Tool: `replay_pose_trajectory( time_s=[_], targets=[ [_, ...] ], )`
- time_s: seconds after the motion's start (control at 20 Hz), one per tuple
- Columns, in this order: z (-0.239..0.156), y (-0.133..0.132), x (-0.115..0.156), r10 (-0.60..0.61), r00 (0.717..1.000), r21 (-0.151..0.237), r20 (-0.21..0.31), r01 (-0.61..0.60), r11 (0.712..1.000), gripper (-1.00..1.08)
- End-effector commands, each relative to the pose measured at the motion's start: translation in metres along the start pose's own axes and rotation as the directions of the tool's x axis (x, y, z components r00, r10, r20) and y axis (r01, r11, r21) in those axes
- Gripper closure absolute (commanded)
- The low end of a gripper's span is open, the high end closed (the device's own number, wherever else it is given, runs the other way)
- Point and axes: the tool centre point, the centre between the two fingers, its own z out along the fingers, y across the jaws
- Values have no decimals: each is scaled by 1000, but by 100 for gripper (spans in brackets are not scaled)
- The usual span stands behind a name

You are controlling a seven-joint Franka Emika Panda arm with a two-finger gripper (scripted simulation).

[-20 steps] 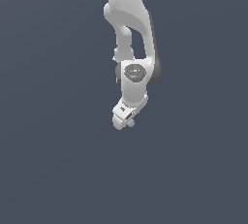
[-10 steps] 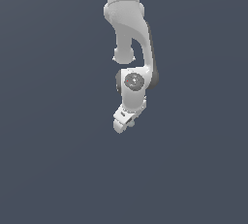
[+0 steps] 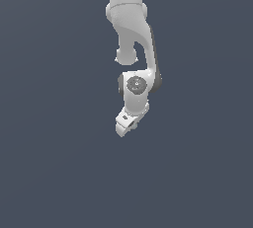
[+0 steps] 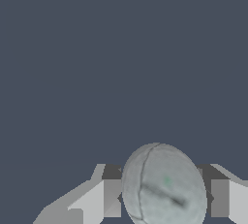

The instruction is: Pick up the object and move it to a goal position.

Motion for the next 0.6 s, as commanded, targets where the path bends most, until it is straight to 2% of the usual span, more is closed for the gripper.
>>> replay_pose_trajectory(
  time_s=[0.0,0.55],
  targets=[
    [0,0,0,-1,1000,0,0,1,1000,108],
    [-9,1,-9,0,1000,0,0,0,1000,108]
  ],
)
